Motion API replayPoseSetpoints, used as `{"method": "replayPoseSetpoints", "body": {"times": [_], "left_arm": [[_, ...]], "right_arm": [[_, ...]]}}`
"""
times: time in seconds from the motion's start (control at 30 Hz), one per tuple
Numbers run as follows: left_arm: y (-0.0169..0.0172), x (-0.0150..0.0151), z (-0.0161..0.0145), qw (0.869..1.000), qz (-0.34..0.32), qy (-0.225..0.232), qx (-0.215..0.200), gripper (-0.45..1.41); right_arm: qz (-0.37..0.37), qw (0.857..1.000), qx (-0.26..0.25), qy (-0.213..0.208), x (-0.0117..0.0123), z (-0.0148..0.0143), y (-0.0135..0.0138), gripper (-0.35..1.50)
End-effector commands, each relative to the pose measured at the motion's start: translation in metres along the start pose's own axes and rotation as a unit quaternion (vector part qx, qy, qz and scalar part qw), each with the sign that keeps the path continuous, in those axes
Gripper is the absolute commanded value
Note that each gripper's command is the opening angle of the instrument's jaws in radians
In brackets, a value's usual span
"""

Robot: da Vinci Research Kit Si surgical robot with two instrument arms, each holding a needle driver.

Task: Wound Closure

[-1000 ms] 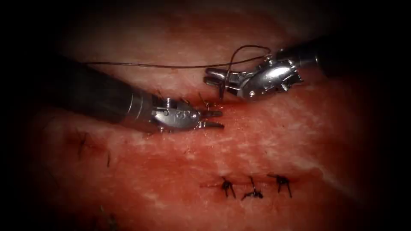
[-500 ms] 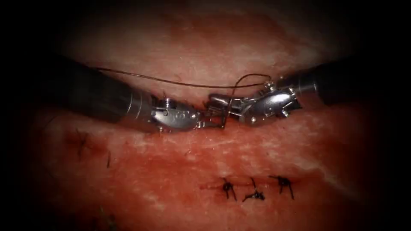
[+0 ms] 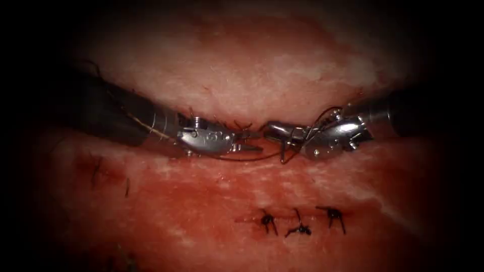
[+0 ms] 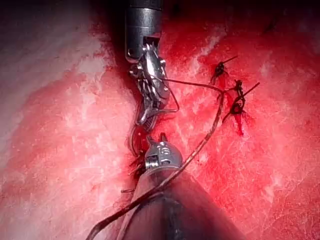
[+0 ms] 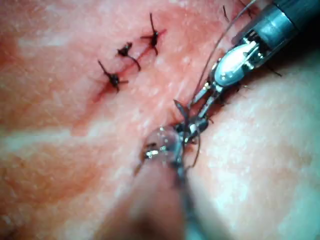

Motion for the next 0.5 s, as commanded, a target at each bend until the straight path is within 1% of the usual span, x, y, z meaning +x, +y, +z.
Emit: {"method": "replayPoseSetpoints", "body": {"times": [0.03,0.2,0.5], "left_arm": [[0.0006,-0.0004,0.0006,1.0,0.0,0.0,-0.001,-0.04],[0.0006,-0.0004,0.0006,1.0,0.0,0.0,-0.001,-0.05],[0.0012,-0.0007,0.0011,1.0,0.0,-0.001,0.004,-0.07]], "right_arm": [[0.005,1.0,-0.002,0.001,0.0005,0.0009,0.0,-0.35],[0.012,1.0,-0.001,0.004,0.0012,0.0018,0.0015,-0.35],[0.011,1.0,0.015,0.009,0.0011,0.0024,0.0014,-0.35]]}}
